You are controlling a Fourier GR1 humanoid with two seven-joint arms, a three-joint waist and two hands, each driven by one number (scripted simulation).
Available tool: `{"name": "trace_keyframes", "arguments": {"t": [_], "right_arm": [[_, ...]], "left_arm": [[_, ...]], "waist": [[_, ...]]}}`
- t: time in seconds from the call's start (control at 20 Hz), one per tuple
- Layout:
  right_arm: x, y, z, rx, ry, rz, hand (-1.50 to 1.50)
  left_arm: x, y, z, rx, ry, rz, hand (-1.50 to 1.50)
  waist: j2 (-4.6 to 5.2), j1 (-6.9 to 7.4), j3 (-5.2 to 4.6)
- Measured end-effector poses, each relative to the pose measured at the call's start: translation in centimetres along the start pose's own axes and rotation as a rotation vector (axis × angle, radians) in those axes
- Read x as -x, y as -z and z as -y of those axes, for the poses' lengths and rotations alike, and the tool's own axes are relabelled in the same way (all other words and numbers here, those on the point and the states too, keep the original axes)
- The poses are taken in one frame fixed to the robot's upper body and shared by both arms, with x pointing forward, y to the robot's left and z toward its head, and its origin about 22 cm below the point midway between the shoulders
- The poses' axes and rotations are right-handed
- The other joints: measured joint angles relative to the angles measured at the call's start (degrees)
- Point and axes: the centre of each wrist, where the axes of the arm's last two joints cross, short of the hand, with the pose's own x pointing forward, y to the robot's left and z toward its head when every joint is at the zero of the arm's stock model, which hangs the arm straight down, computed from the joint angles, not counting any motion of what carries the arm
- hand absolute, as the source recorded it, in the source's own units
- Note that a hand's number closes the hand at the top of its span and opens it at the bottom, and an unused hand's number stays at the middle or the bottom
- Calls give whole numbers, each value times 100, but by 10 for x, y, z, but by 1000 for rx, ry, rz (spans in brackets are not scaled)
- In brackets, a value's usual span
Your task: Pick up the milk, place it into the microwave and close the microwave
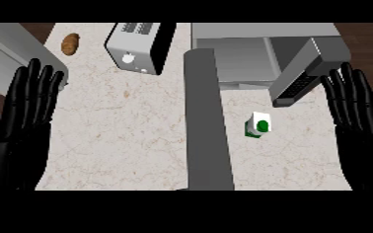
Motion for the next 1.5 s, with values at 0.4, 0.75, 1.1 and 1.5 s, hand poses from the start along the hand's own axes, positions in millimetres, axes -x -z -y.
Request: {"name": "trace_keyframes", "arguments": {"t": [0.4, 0.75, 1.1, 1.5], "right_arm": [[-3, 17, -42, -103, 69, 55, -150], [-20, 4, -66, -167, 83, 22, -150], [-13, -14, -63, -114, 24, -20, -150], [10, -27, -57, -70, 4, -85, -150]], "left_arm": [[22, 10, -15, -30, -59, -48, -150], [24, -11, -44, -68, -103, -120, -150], [12, -41, -60, -73, -115, -137, -150], [-7, -60, -76, -71, -122, -135, -150]], "waist": [[52, 170, 18], [48, 186, 21], [46, 192, 23], [45, 196, 23]]}}
